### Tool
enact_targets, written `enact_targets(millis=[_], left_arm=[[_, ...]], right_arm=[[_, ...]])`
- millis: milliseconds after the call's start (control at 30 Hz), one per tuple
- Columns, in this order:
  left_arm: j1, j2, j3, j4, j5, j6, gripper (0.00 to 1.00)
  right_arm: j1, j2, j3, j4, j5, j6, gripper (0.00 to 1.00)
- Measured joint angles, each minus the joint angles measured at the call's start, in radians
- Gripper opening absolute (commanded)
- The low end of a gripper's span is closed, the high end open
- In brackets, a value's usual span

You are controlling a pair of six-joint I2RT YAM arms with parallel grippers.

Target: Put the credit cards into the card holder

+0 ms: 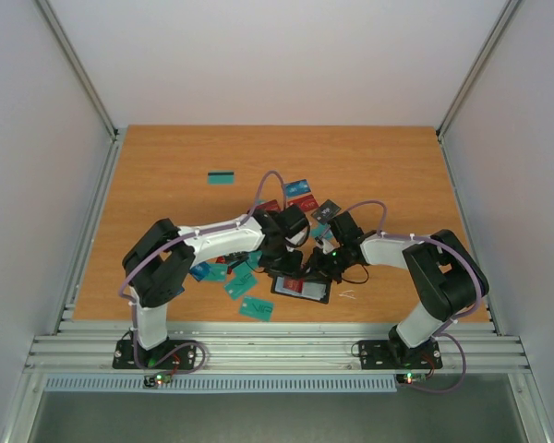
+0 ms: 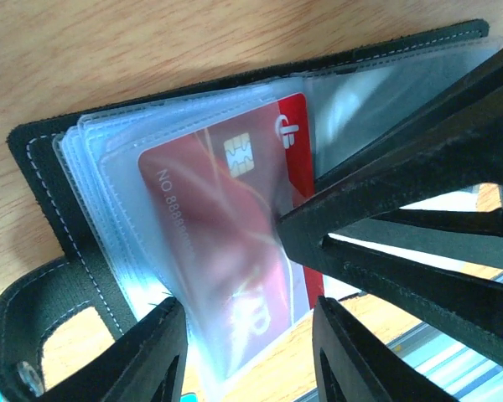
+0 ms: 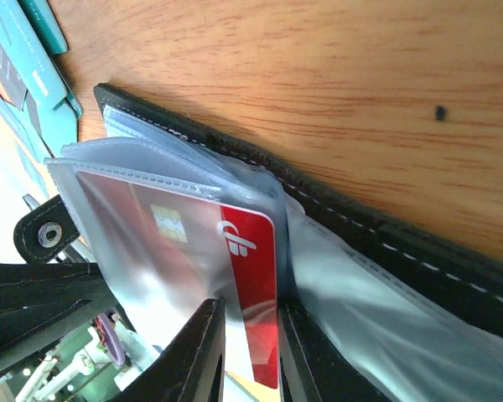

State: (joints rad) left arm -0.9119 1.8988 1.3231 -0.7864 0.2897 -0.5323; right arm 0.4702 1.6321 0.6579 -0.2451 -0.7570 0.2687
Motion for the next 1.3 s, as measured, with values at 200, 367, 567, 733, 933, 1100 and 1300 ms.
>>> enact_targets(millis=[200, 367, 567, 733, 933, 1100, 1300], left_arm=[[0.037, -0.033, -0.096, 0.108, 0.044, -0.041, 0.46], [0.092, -0.068, -0.206, 0.237, 0.127, -0.092, 0.47], [0.132, -0.089, -0.281, 0.371, 0.216, -0.161, 0.45], [0.147, -0.089, -0.309, 0.440, 0.262, -0.198, 0.41], [0.161, -0.090, -0.336, 0.498, 0.305, -0.224, 0.37], [0.167, -0.104, -0.368, 0.555, 0.335, -0.231, 0.37], [0.178, -0.147, -0.411, 0.626, 0.361, -0.246, 0.48]], right_arm=[[0.002, 0.003, -0.005, 0.018, -0.003, 0.002, 0.21], [0.002, 0.010, -0.010, 0.038, -0.015, 0.003, 0.21], [-0.001, 0.022, -0.011, 0.050, -0.037, 0.006, 0.21], [-0.003, 0.024, -0.012, 0.053, -0.042, 0.009, 0.21], [-0.004, 0.024, -0.012, 0.053, -0.043, 0.010, 0.24], [-0.003, 0.022, -0.008, 0.049, -0.044, 0.007, 0.31], [-0.001, 0.022, 0.002, 0.049, -0.060, 0.001, 0.46]])
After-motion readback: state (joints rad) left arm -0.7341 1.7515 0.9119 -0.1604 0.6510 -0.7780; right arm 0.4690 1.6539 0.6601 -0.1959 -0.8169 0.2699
